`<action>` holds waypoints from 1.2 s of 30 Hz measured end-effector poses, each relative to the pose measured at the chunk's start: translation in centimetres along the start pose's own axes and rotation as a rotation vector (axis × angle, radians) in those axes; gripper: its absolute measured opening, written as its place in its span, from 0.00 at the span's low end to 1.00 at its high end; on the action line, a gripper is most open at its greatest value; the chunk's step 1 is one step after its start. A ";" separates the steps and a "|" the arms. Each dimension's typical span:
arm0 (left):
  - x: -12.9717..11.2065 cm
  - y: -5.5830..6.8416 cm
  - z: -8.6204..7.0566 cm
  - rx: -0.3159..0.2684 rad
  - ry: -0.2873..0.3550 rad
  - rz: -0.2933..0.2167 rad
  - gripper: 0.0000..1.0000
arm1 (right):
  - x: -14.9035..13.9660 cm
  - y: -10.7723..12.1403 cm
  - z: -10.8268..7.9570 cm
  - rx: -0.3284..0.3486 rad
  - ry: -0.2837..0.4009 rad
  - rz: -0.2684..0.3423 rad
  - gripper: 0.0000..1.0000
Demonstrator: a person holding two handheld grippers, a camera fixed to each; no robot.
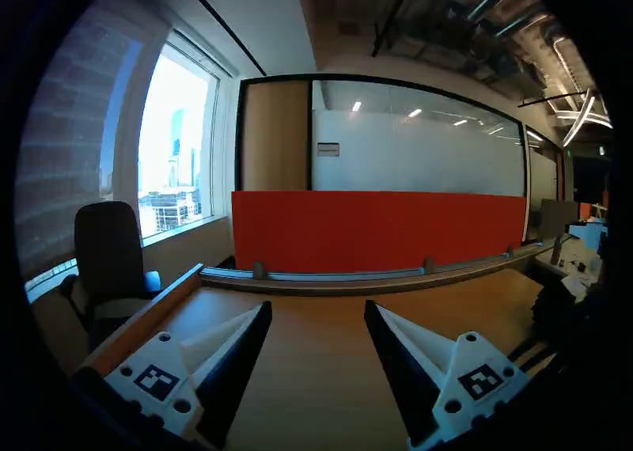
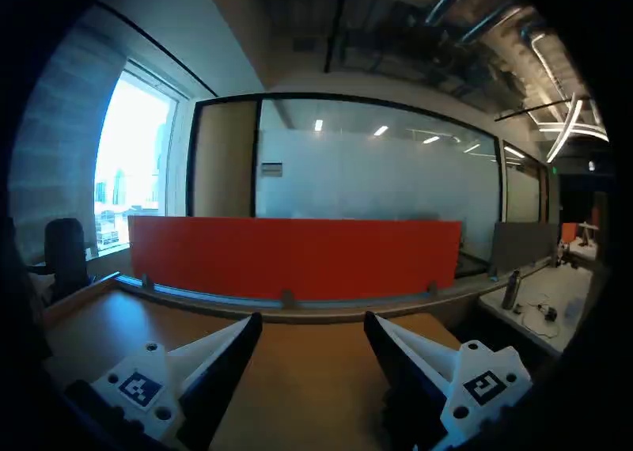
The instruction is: Fold towel
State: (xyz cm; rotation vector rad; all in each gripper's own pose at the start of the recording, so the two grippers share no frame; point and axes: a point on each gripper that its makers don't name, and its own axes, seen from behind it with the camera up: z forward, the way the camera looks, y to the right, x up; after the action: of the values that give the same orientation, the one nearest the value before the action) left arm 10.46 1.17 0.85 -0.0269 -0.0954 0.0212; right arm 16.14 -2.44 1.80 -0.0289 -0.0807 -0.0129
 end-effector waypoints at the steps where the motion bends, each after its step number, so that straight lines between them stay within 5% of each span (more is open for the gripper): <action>1: -0.2 0.0 0.1 -0.001 -0.001 -0.002 0.86 | 0.0 -0.1 0.0 0.001 0.000 -0.001 1.00; 21: -4.6 -1.2 0.9 0.005 0.069 0.030 0.86 | 0.2 -2.3 0.3 0.025 0.013 -0.016 1.00; 36: -10.0 -1.5 0.9 0.024 0.109 0.044 0.86 | -2.6 -3.7 0.5 0.025 0.027 -0.020 1.00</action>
State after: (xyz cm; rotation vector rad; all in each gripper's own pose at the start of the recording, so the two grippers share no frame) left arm 0.46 -0.54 0.89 -0.0061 0.0141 0.0644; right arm 13.41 -6.11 2.19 -0.0029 -0.0541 -0.0322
